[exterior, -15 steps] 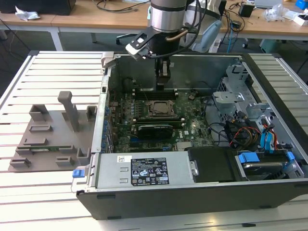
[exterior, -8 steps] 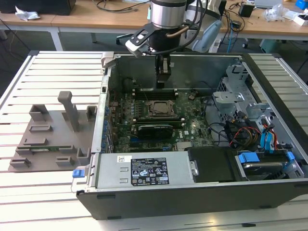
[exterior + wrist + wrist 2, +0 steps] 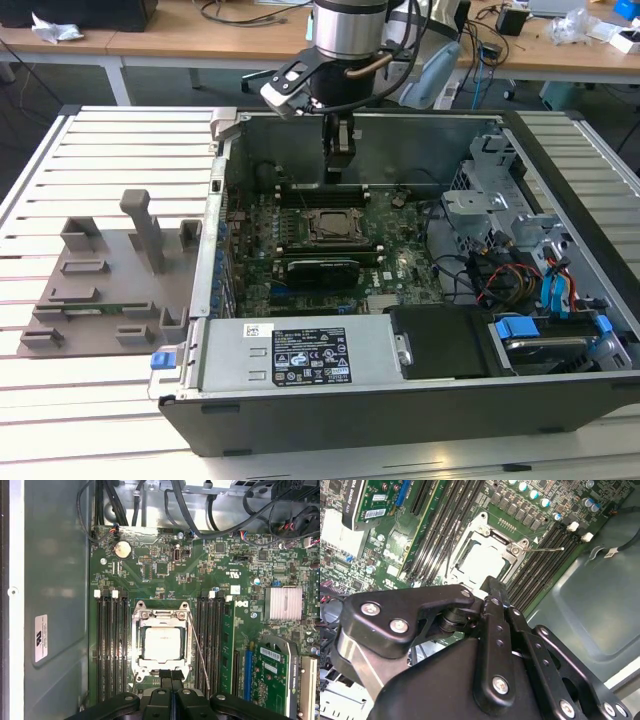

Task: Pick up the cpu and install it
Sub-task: 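Close the cpu cover, then install the first cpu locking lever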

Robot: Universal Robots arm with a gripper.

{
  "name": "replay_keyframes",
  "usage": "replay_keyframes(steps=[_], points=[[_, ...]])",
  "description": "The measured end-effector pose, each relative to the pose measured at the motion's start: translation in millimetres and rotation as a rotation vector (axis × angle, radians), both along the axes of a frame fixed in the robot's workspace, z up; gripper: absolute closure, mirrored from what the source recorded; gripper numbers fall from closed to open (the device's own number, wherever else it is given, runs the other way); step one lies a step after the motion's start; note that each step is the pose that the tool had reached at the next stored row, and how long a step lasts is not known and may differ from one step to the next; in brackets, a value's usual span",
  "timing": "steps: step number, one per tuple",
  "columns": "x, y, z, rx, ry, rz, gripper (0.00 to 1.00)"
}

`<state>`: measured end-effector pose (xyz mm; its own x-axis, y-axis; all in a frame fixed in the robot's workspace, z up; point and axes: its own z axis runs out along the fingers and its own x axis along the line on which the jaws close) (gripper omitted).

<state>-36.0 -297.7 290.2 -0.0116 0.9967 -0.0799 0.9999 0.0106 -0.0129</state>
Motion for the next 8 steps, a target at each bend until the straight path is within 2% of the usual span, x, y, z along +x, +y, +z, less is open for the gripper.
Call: replay_keyframes(steps=[6, 8], points=[[0.0, 0.0, 0.3, 0.0000, 0.0000, 0.000, 0.89], [0.1, 0.0, 0.3, 0.0000, 0.0001, 0.017, 0.89]])
